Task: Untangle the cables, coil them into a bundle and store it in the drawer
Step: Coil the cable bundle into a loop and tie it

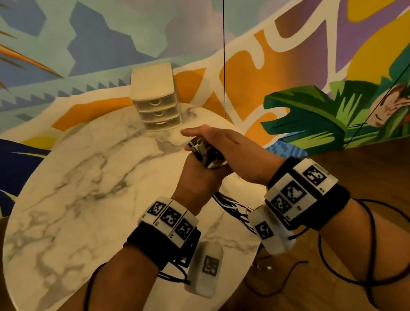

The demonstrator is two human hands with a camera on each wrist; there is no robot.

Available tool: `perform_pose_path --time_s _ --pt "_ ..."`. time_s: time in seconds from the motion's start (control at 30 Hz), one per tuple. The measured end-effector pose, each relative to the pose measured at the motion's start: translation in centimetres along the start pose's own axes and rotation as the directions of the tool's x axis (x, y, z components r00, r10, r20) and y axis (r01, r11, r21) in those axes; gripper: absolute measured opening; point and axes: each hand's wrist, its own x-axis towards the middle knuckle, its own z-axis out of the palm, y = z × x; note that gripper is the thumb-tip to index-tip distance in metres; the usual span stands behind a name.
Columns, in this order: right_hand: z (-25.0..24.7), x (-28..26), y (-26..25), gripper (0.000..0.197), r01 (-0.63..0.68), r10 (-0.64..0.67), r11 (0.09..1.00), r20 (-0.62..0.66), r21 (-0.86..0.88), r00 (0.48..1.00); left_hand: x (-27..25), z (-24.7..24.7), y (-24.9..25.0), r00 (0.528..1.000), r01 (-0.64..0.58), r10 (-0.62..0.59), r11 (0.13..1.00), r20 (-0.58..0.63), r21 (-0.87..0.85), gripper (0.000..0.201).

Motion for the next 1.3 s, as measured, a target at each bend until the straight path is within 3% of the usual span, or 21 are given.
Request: perform_pose_path --time_s 0.13,0.3,0.4,0.47,0.57,0.7,0.8,0.93,0.97,1.03,1.1,1.13,1.17,1.23,1.3 --pt "0.0 -0.1 -0.1 0.044 0.016 -0.017 0.988 -0.002 -0.153 1.0 -0.3 -0.2 -0.3 1.0 0.016 -0.015 0.999 -0.023 0.043 0.018" --pt "0.5 0.4 -0.7 0.034 0.087 -0.102 0.985 -0.098 -0.147 0.99 -0.2 0.4 -0.1 1.0 0.023 -0.021 0.994 -0.018 0.106 0.032" --pt "0.9 0.4 -0.7 0.029 0.08 -0.09 0.994 -0.144 -0.077 0.986 0.0 0.2 -0.1 1.0 0.028 -0.026 0.994 -0.014 0.106 0.021" --pt "0.8 0.3 -0.6 0.028 0.076 -0.088 0.993 -0.13 -0.095 0.988 0.0 0.0 -0.2 0.998 0.055 -0.053 0.994 -0.028 0.094 0.01" --pt "0.5 0.2 -0.8 0.028 0.042 -0.051 0.988 -0.059 -0.149 0.997 0.1 0.1 -0.5 0.994 0.094 -0.091 0.993 -0.058 0.064 0.009" --pt "-0.2 0.8 -1.4 0.031 -0.008 0.01 0.981 0.009 -0.196 1.0 0.1 0.3 -1.2 0.999 0.031 -0.029 0.998 -0.032 0.058 0.036" --pt "-0.5 0.8 -1.2 0.037 -0.05 0.057 0.963 0.018 -0.266 0.998 0.3 0.2 -1.3 1.0 -0.002 0.004 0.989 -0.014 0.145 0.034" --pt "0.2 0.3 -0.6 0.039 0.02 -0.03 0.944 -0.026 -0.329 0.999 0.4 0.1 -0.9 0.999 -0.05 0.049 0.997 0.021 0.054 0.038" --pt "0.5 0.2 -0.2 0.039 0.012 -0.024 0.972 -0.051 -0.233 0.998 0.4 0.0 -0.9 0.998 -0.051 0.051 0.999 0.038 0.01 0.037" --pt "0.7 0.0 0.2 0.049 -0.034 0.059 0.986 -0.147 0.166 0.987 0.8 -0.2 -0.8 0.997 -0.056 0.056 0.998 0.046 0.009 0.031" --pt "0.3 0.1 1.0 0.05 0.038 0.124 0.853 -0.273 0.521 0.954 1.5 -0.7 -0.5 0.999 -0.049 0.049 0.999 -0.008 -0.002 0.024" --pt "0.2 -0.2 1.6 0.044 0.028 0.168 0.813 -0.28 0.582 0.945 1.8 -0.8 -0.4 0.999 -0.032 0.03 0.999 -0.04 -0.038 0.023" --pt "0.5 -0.4 2.4 0.038 -0.044 0.21 0.84 -0.248 0.541 0.946 2.2 -1.0 -0.4 0.998 -0.012 0.007 0.996 -0.062 -0.084 0.024" --pt "2.1 -1.1 4.4 0.027 -0.2 0.233 0.937 -0.089 0.285 0.968 2.7 -1.1 -0.3 0.996 0.012 -0.027 0.984 -0.082 -0.175 0.032" --pt "4.0 -1.8 6.3 0.007 -0.226 0.226 0.974 -0.007 0.018 0.974 3.0 -0.6 -0.3 0.998 0.021 -0.035 0.968 -0.052 -0.249 0.04"
